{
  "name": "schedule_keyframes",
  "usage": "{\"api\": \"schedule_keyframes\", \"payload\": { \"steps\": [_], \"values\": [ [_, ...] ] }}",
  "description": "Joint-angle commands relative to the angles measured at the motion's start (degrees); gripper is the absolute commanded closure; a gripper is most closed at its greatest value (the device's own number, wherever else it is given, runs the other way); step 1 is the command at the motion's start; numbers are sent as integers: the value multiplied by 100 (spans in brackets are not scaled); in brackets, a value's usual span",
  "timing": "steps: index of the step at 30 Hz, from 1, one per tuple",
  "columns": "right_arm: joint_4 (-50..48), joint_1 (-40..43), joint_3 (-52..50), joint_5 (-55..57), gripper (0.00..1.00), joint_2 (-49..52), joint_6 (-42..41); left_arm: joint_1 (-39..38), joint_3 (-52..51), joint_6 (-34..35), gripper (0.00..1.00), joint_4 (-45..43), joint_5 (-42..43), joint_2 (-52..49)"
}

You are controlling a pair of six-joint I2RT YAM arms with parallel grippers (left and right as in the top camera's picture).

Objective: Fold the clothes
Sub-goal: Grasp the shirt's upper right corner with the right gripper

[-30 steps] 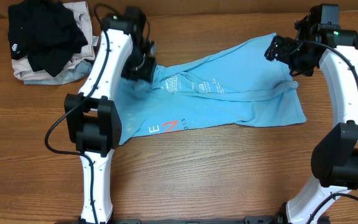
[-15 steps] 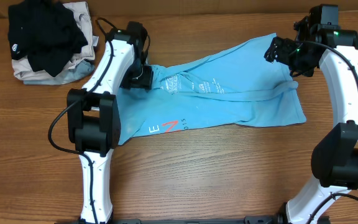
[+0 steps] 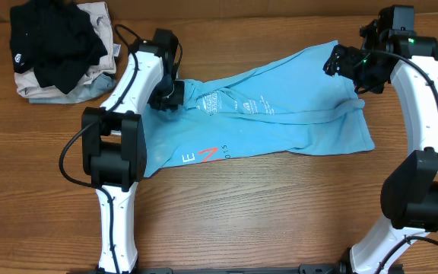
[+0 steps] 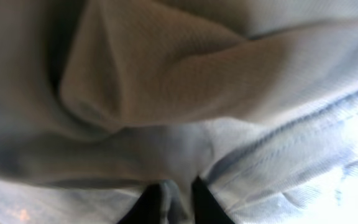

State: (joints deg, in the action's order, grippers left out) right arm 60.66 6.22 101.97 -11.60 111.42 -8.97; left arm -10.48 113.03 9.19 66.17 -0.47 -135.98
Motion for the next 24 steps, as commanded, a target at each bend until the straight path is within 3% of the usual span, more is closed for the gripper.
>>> {"api": "schedule_keyframes", "payload": {
  "steps": [1,6,16,24],
  "values": [
    [-28,-15,-13,-4,2,-15,48,2,-114,70,96,-87,-31,35],
    [-205,-17,-13,-9,5,-17,44,7,210,44,96,-44,-321,37],
    [-1379,-17,-13,-7,7,-15,44,7,2465,-22,96,1250,-313,37],
    [-2835,-17,-13,149,9,772,-22,-33,2588,-22,96,1397,-98,37]
  ]
}}
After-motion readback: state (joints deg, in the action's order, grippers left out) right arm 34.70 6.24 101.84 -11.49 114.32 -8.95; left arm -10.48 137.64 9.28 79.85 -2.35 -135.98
